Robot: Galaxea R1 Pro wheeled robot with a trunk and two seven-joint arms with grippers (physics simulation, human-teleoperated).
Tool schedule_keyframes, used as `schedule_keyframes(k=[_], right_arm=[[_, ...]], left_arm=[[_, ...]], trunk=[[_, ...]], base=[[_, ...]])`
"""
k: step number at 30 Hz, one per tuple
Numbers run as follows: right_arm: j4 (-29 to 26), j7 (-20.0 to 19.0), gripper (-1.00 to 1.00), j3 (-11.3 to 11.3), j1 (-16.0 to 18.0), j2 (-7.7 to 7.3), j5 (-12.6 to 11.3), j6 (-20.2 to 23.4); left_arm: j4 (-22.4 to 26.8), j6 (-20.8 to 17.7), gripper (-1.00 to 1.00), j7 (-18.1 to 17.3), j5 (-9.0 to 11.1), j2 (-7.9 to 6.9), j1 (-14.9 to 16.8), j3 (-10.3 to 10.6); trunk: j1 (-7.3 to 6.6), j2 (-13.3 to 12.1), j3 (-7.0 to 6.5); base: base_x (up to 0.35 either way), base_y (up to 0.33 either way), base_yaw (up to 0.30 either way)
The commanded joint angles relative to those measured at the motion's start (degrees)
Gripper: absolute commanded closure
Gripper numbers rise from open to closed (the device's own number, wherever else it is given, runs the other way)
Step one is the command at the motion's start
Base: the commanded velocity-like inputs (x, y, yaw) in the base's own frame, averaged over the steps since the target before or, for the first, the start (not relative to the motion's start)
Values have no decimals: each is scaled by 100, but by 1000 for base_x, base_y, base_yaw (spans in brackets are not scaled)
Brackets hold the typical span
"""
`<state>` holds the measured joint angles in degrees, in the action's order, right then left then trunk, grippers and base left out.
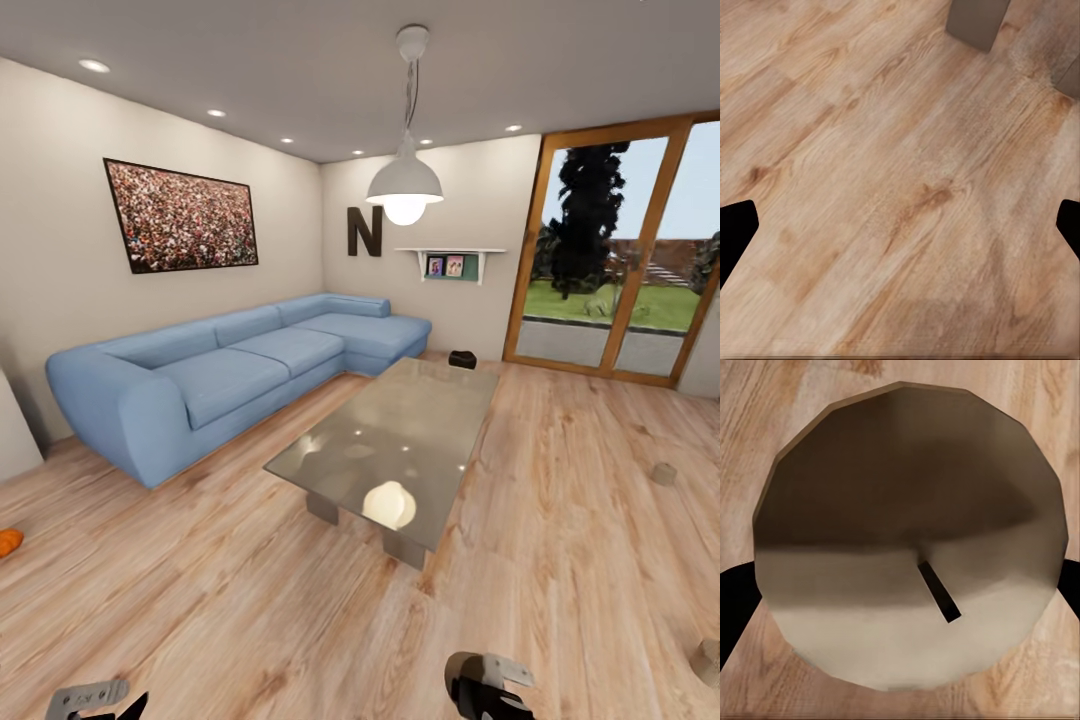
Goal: Place each of the two pumpkins and all three candles from the living room inside a cabinet in the living room (use any cabinet), then make sure every cabinet is closed, and position the cauldron so it is next to a table in the living room.
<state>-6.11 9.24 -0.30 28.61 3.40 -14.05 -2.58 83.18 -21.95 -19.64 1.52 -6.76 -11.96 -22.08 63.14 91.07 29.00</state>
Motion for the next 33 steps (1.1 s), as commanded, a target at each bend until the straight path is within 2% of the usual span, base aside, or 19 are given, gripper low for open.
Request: schedule_keyframes(k=[1,13,18,27,33], right_arm=[[5,3,100,-3,4,3,-46,-29],[4,7,100,1,4,6,-46,-31],[4,7,100,2,4,-3,-46,-32],[8,7,100,-1,4,-6,-46,-32],[5,7,100,0,4,1,-46,-32]], left_arm=[[6,-38,-100,-23,13,-2,1,-6],[5,-38,-100,-24,9,-9,1,-6],[5,-38,-100,-23,5,-9,1,-6],[5,-33,-100,-23,-1,-9,1,-6],[-10,-29,-100,-19,-18,-9,1,-6]], trunk=[[-2,3,5],[-2,3,4],[-2,3,-3],[-2,3,-18],[-2,3,-19]], base=[[-141,83,-6],[-58,55,-19],[-53,177,-213],[-6,33,-270],[0,2,-96]])
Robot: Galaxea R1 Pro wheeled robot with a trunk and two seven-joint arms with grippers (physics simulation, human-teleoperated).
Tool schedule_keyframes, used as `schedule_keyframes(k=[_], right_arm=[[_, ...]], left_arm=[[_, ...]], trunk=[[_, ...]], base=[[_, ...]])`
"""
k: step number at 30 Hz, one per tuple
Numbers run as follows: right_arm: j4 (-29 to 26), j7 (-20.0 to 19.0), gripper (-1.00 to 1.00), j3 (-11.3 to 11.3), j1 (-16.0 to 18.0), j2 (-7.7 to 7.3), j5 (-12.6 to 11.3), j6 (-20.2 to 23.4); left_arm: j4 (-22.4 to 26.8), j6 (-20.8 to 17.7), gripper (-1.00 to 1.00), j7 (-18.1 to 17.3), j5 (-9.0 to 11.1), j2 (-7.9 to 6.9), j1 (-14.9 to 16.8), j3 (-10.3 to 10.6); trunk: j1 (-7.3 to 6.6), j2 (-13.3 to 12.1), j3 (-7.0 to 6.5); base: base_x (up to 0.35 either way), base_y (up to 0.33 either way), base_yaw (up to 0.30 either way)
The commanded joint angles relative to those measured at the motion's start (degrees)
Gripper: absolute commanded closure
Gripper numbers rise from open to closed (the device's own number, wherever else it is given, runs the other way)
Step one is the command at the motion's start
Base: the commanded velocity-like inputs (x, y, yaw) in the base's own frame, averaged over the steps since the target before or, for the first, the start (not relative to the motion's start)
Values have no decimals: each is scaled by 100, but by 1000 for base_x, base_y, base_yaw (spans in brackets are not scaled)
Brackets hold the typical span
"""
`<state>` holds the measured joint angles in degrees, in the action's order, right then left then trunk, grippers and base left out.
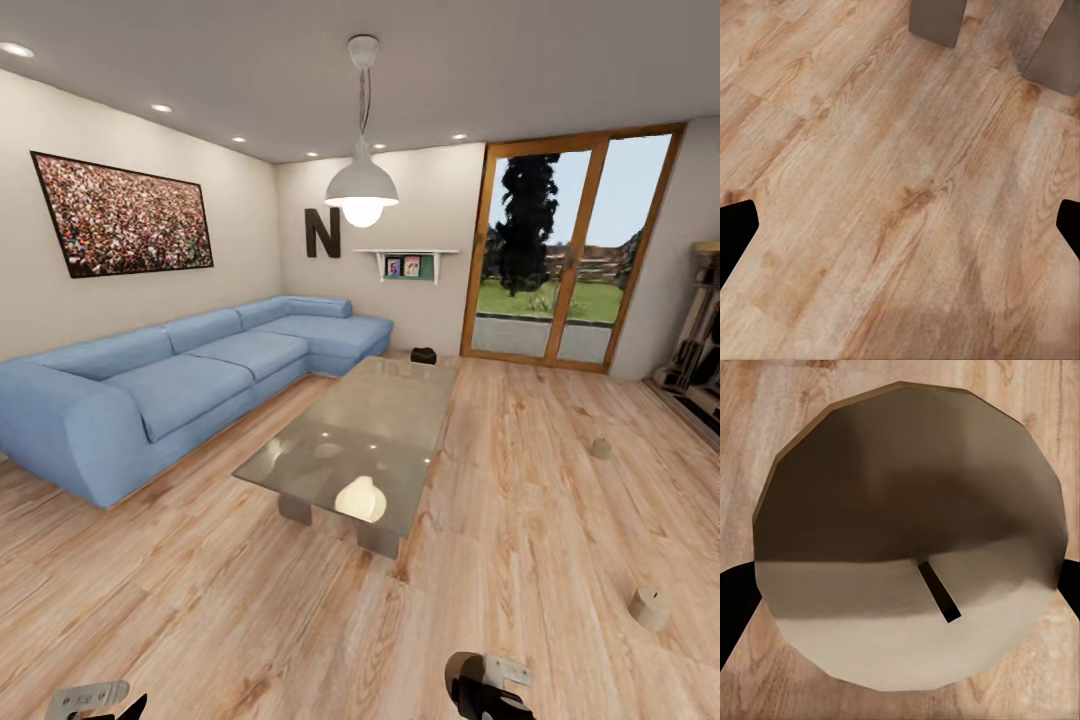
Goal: Place each of the two pumpkins and all three candles from the living room inside a cabinet in the living room (use any cabinet), then make sure every cabinet is closed, and position the cauldron so it is next to a table in the living room.
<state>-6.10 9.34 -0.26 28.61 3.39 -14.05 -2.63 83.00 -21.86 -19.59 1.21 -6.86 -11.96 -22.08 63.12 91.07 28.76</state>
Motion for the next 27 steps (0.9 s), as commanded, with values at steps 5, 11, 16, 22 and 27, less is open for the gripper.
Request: schedule_keyframes(k=[5,11,16,22,27], right_arm=[[4,-2,100,0,4,0,-46,-27],[4,-2,100,0,4,1,-46,-27],[4,-2,100,0,4,-4,-50,-27],[4,-2,100,0,4,-5,-54,-27],[4,-10,100,-14,4,11,-46,-20]], left_arm=[[-2,12,-100,-24,3,0,0,-7],[-3,15,-100,-27,2,0,1,-7],[-3,15,-100,-27,2,0,4,-7],[-3,22,-100,-28,2,0,4,-7],[-3,41,-100,-22,2,0,2,-7]], trunk=[[0,3,5],[0,3,5],[0,3,-1],[0,3,-12],[0,3,-15]], base=[[0,0,-10],[28,118,-12],[80,249,-183],[101,209,-259],[25,40,-79]])
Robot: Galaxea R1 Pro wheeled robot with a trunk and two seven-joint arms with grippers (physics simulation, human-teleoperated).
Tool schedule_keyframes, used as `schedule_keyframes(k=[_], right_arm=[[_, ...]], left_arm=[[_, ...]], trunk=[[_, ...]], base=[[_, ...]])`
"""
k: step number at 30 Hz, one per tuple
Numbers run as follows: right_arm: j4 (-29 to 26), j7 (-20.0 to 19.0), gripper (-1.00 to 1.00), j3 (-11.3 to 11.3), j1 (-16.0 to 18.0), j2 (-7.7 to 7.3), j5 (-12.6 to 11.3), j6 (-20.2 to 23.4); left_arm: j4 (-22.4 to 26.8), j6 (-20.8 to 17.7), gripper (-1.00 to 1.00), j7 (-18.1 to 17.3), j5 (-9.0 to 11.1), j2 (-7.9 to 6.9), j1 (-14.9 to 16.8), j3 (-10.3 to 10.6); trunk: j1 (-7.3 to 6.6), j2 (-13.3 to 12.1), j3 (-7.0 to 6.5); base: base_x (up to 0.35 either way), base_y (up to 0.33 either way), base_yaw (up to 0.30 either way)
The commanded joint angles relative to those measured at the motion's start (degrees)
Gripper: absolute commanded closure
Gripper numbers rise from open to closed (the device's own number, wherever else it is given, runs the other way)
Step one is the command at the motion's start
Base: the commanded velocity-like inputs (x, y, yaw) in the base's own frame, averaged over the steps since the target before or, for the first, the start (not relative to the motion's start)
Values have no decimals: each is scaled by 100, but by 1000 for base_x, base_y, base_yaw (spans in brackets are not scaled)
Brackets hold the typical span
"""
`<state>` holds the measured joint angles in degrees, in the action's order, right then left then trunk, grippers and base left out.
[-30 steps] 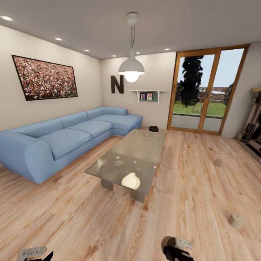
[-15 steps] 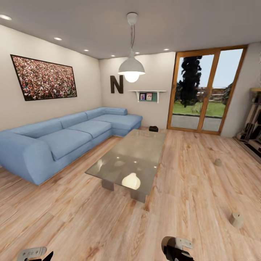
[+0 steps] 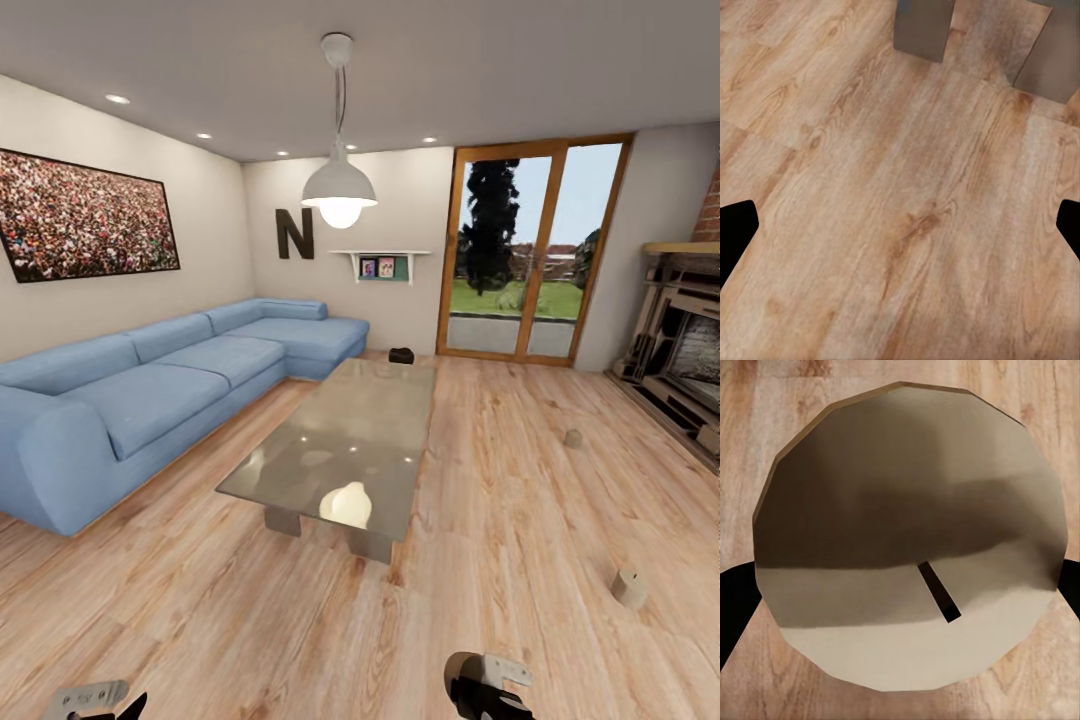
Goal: Place each of the two pumpkins and all three candles from the living room inside a cabinet in the living room (use any cabinet), then make sure every cabinet is closed, and position the cauldron so it is next to a table in the living room.
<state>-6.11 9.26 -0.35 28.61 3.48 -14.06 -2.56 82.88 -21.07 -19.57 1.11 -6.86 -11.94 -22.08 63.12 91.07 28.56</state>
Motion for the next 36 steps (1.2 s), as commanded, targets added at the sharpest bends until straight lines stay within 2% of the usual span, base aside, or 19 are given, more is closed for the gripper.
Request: schedule_keyframes(k=[1,15,24,32,36], right_arm=[[4,0,100,-8,4,3,-42,-30],[4,6,100,6,4,-3,-44,-34],[4,6,100,9,4,-14,-45,-34],[7,6,100,9,4,-16,-52,-34],[9,6,100,9,4,-21,-52,-34]], left_arm=[[8,-34,-100,-22,11,0,2,-7],[7,-31,-100,-20,3,0,7,-7],[-171,-36,-100,-26,37,0,8,-7],[-201,-37,-100,-21,48,8,8,-7],[-202,-37,-100,-21,44,9,8,-7]], trunk=[[0,3,5],[0,3,2],[0,3,-18],[0,3,-36],[-88,-158,-117]], base=[[3,4,-8],[0,5,-25],[0,174,-254],[0,44,-276],[0,3,-277]])
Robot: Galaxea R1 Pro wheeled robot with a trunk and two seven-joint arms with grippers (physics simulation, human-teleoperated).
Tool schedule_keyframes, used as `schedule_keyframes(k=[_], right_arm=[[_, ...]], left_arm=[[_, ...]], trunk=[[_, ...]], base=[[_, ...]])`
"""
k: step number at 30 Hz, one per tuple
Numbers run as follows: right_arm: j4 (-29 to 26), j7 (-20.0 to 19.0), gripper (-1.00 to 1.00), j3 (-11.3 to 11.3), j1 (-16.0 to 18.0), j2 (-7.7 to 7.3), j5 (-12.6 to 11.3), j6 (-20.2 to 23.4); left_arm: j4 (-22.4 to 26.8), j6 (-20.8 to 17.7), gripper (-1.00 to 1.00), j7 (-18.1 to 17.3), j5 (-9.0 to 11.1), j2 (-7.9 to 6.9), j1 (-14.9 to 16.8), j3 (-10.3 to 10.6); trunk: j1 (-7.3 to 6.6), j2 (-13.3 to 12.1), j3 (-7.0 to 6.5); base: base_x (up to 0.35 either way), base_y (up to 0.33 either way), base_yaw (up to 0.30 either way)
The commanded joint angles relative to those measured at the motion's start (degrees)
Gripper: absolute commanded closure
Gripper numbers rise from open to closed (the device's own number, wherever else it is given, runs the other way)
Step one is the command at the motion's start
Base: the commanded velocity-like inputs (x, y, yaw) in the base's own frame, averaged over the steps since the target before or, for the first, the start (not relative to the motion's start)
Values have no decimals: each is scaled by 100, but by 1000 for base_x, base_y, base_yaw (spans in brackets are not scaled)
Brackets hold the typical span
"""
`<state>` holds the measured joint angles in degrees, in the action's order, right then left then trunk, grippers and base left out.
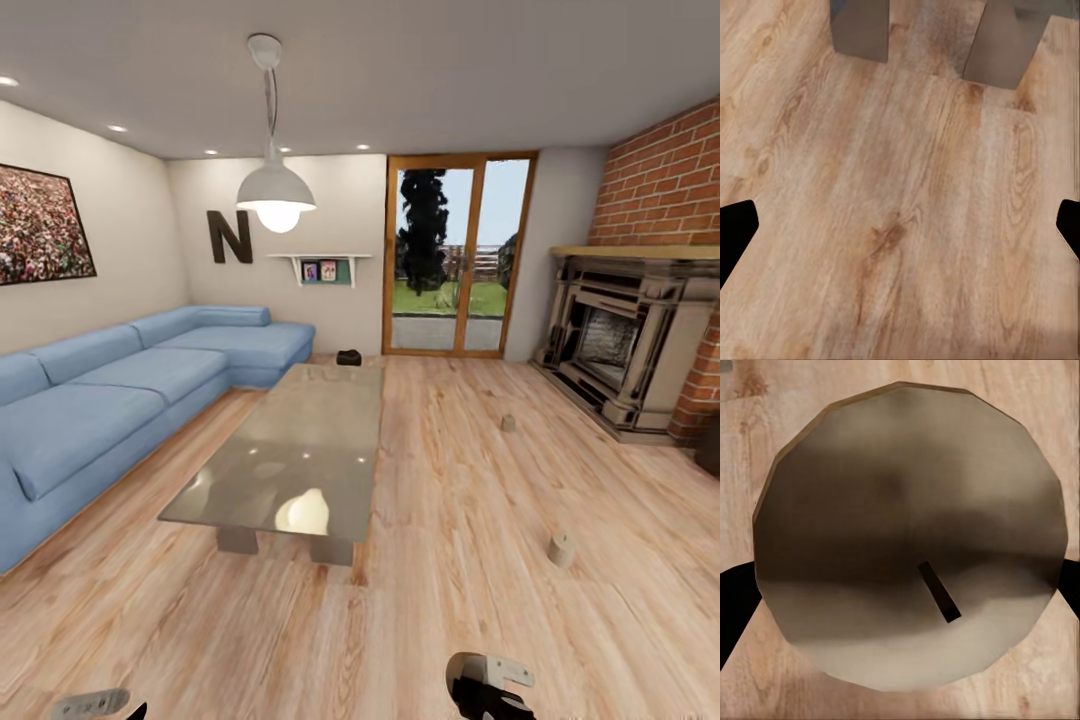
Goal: Place each of the two pumpkins and all three candles from the living room inside a cabinet in the living room (use any cabinet), then make sure every cabinet is closed, and position the cauldron so it is next to a table in the living room.
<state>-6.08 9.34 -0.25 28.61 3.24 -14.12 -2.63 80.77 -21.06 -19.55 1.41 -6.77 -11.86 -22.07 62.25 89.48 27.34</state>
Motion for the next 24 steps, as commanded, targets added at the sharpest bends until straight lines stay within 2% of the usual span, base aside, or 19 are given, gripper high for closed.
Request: schedule_keyframes(k=[1,17,24], right_arm=[[8,-2,100,-2,4,2,-47,-28],[10,-2,100,-2,4,1,-47,-28],[10,-2,100,-2,4,4,-46,-28]], left_arm=[[9,-39,-100,-23,16,0,-1,-8],[0,-30,-100,6,-13,1,-1,-8],[-16,66,-100,16,-30,1,-1,-7]], trunk=[[-23,-39,-16],[-374,-680,-322],[-528,-961,-448]], base=[[0,1,-277],[0,0,-265],[0,0,-101]])
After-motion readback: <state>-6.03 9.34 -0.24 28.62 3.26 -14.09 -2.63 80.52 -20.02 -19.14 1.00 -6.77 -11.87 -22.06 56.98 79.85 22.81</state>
